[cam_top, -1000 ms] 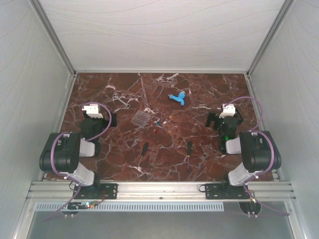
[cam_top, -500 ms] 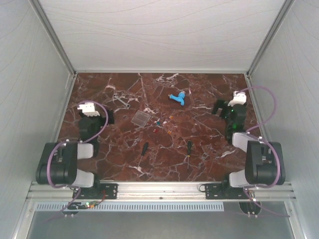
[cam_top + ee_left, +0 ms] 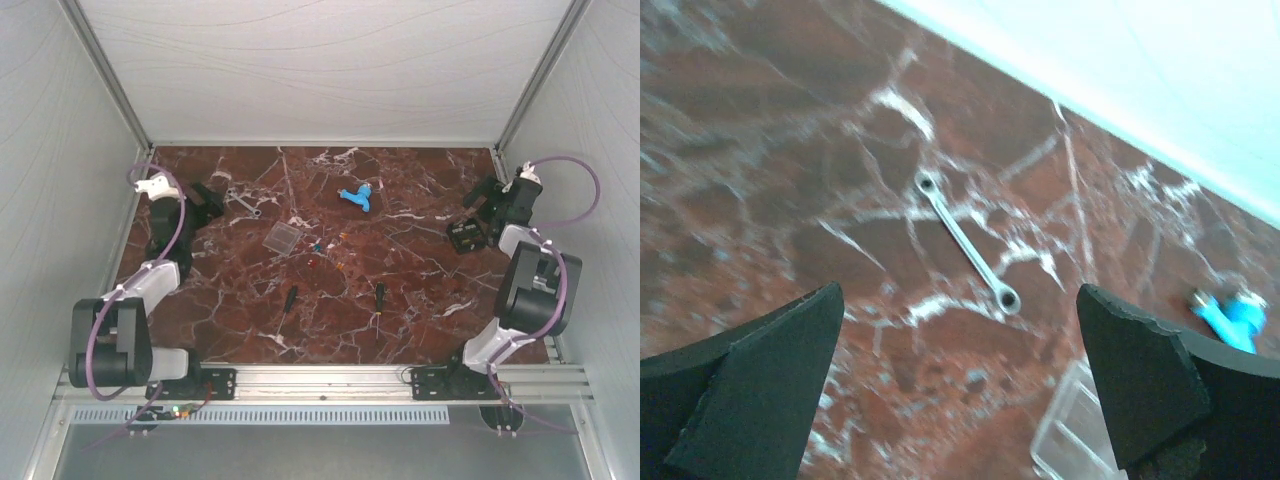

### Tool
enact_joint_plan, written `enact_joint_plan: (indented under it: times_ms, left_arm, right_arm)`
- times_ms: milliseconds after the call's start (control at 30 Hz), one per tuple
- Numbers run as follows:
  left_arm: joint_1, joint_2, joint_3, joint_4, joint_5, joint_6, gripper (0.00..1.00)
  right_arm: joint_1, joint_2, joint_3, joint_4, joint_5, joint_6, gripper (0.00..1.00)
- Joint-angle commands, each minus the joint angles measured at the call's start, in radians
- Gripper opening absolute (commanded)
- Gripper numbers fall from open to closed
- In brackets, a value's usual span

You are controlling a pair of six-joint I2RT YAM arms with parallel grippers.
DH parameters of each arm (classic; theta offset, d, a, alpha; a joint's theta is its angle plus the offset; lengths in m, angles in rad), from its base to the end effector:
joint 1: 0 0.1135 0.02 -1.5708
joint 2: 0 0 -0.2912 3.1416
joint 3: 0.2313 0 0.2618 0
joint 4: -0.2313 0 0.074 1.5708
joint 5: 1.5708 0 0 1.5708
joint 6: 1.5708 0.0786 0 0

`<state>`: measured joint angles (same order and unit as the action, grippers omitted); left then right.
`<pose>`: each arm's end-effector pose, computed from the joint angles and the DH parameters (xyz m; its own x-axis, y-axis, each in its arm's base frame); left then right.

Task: Snap on the fuse box
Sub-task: Move the fuse box base at the center of the board.

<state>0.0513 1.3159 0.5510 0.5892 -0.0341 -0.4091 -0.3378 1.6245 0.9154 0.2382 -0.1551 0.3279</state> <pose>0.3216 0.0192 0.2355 -0.1264 -0.4046 -0.9057 -0.1472 0.9106 -0.3862 0.3845 -0.1222 0.2151 -0.3416 0.4573 -0.8211 0.3249 0.8773 0.3534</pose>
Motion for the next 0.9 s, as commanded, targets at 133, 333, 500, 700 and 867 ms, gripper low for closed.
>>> enact_joint_plan:
  times_ms: [133, 333, 500, 700, 867]
  left_arm:
    - [-0.015, 0.028, -0.001, -0.060, 0.302, -0.184, 1.00]
    - [-0.070, 0.028, 0.002, -0.062, 0.339, -0.217, 1.00]
    - [-0.134, 0.031, 0.003, -0.056, 0.367, -0.232, 1.00]
    - [-0.206, 0.032, 0.003, -0.054, 0.390, -0.246, 1.00]
    - [-0.256, 0.026, -0.001, -0.051, 0.417, -0.265, 1.00]
  right_arm:
    - [-0.033, 0.158, 0.125, -0.197, -0.142, -0.002, 0.92]
    - [-0.004, 0.175, 0.121, -0.252, -0.151, 0.011, 0.86]
    - [0.071, 0.133, 0.081, -0.284, -0.141, 0.026, 0.83]
    - [0.165, 0.066, 0.011, -0.267, -0.160, 0.085, 0.80]
    - [0.245, 0.033, -0.031, -0.269, -0.192, 0.118, 0.76]
